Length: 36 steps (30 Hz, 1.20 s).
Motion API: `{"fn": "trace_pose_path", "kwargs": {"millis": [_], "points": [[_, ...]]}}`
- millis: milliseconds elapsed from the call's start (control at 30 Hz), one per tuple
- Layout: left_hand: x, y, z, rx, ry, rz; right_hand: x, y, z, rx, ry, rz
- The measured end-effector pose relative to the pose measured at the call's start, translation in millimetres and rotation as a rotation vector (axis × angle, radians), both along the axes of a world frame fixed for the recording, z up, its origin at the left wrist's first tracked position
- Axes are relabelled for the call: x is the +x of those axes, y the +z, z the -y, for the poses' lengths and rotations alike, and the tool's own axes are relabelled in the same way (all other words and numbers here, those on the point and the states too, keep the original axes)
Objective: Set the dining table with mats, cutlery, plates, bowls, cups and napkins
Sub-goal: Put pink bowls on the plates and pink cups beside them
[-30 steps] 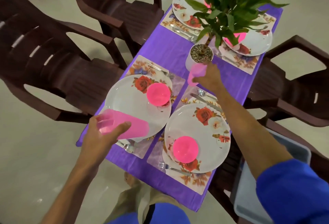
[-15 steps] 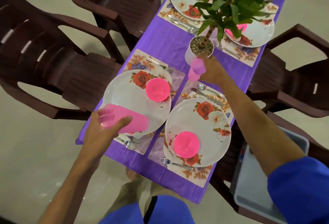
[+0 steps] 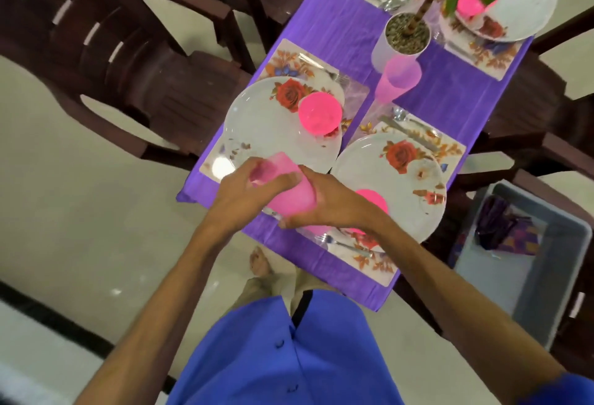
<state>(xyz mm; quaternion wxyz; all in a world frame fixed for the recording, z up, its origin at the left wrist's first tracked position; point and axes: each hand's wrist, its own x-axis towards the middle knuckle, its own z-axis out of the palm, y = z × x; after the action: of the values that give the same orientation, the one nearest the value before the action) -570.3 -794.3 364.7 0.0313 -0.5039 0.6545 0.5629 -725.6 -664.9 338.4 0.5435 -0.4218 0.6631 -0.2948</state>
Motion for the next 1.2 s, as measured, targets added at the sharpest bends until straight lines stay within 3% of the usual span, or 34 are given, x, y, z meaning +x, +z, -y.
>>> {"fn": "trace_pose_path", "kwargs": {"millis": [67,200,300,433,533,767,1033,1200], "points": [[2.3,-1.0,-2.7,-0.010,0.057,0.021,22.2,-7.1,-0.9,-0.041,-0.096,-0.049],[18.9,10.2,12.3,0.028,0.456,-0.044,25.1,-10.7,-6.5,-0.157,-0.137,-0.478],[42.0,22.6,41.9,-0.093,0.635,-0.097,3.8,-25.7,-33.2,-0.175,-0.329,-0.510],[108.7,31.1,61.1,-0.209,0.637,-0.044,6.2,-30.2,-66.5,-0.176,-0.619,-0.354],[148.3,21.1,53.0,-0.236,0.635,0.028,27.4,-34.1,-75.5,-0.137,-0.716,-0.335],[209.2,-6.6,23.9,-0.154,0.628,0.050,84.4,-64.6,-57.6,-0.033,-0.724,-0.369],[253.8,-11.6,22.8,-0.163,0.655,0.029,121.3,-101.4,-40.9,-0.034,-0.523,-0.484],[269.9,-13.0,26.3,-0.158,0.684,0.008,123.0,-108.3,-33.7,-0.055,-0.508,-0.541]]}}
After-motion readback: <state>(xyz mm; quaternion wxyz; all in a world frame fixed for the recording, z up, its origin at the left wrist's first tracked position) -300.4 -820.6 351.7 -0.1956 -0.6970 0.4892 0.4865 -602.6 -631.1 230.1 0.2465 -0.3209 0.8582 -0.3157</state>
